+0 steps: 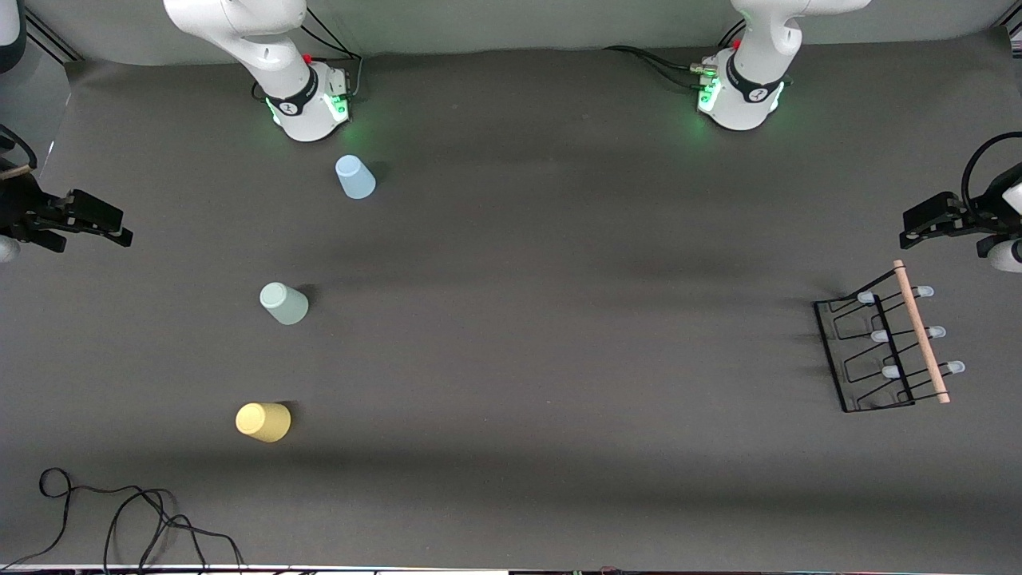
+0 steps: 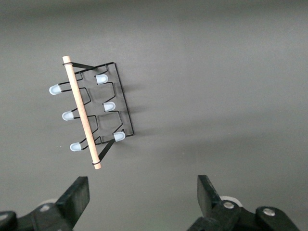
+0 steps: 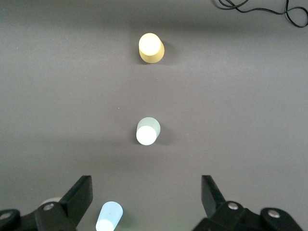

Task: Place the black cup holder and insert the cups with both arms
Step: 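Move the left gripper toward the black wire cup rack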

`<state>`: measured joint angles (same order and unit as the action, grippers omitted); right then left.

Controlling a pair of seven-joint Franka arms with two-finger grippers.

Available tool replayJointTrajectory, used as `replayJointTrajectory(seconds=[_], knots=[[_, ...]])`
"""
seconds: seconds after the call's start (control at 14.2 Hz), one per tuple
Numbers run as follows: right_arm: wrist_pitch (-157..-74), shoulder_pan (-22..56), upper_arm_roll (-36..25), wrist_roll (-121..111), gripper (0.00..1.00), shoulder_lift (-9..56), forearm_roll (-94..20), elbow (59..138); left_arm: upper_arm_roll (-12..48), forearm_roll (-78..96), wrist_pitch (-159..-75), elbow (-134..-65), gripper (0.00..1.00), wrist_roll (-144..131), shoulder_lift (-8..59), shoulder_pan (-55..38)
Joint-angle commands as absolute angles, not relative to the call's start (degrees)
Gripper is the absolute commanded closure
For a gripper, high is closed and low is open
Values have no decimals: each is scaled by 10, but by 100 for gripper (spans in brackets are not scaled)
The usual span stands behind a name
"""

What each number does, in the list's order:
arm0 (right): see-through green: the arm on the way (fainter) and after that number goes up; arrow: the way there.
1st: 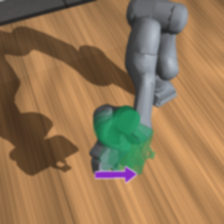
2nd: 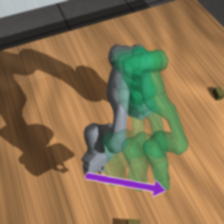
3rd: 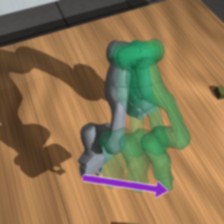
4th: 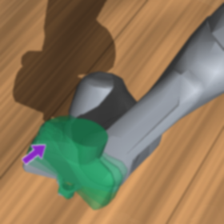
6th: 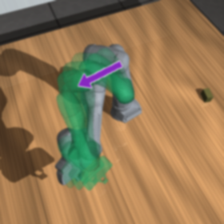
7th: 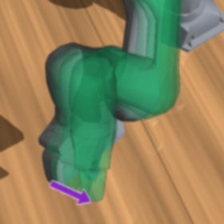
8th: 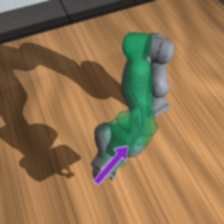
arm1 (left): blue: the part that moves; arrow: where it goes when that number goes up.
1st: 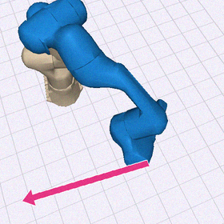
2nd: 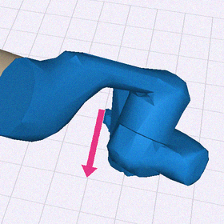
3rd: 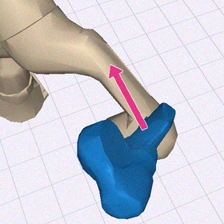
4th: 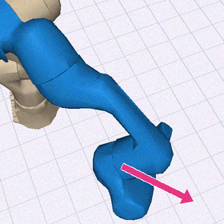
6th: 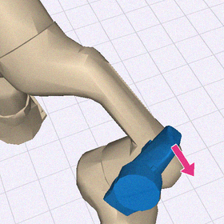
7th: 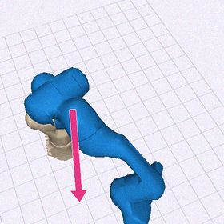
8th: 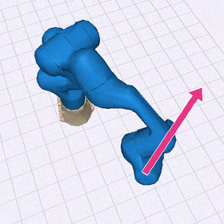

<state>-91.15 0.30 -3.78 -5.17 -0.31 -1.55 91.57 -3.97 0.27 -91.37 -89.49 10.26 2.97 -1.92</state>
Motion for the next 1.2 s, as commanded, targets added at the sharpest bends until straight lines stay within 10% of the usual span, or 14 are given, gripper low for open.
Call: replayJointTrajectory(seconds=[0.0, 0.78, 1.13], knots=[[-913, 8, -39, -39, 0, -7, -6, 918, -42, -7, -903, -886, 0, 92, 29, -25], [-913, 8, -38, -40, 0, -4, -6, 917, -47, -10, -1004, -899, 0, 125, 151, 62], [-913, 9, -35, -40, 0, -2, -6, 916, -47, -45, -1076, -936, 21, 125, 221, 83]])
